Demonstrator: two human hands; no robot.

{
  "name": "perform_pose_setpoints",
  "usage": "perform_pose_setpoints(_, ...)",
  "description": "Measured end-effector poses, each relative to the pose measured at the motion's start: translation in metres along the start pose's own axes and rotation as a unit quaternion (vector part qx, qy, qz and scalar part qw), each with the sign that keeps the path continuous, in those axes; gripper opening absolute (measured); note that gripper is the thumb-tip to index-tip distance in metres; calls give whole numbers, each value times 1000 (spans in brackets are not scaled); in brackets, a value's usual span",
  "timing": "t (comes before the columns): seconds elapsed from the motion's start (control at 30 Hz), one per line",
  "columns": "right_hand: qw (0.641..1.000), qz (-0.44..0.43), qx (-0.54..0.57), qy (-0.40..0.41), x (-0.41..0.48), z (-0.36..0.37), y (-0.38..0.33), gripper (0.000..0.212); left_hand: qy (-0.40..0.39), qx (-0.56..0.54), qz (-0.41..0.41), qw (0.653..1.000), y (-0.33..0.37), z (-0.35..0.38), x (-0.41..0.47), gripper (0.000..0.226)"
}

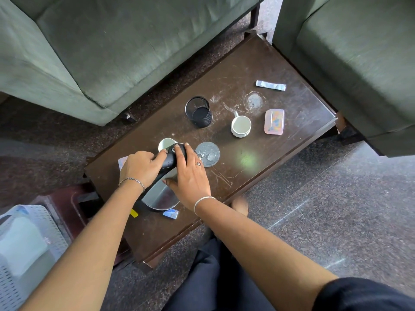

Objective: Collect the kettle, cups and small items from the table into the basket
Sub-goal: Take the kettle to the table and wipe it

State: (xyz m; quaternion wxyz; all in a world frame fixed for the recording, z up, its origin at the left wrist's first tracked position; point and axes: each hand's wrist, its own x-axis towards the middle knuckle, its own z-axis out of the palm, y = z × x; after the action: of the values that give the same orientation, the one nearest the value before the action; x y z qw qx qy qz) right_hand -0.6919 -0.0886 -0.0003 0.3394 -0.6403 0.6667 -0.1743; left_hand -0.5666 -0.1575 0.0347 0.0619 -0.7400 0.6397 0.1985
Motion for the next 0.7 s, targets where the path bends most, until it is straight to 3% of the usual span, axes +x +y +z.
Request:
perform_pose_setpoints(0.4,996,-66,-62,-13,-18,-12,-17,86,18,-188,-34,981,-34,0,-30,59)
perform_pose_setpoints(0.7,982,-145,-118,-11,-36,-26,-43,84,72,-326,-110,936,-50,-14,-68,67)
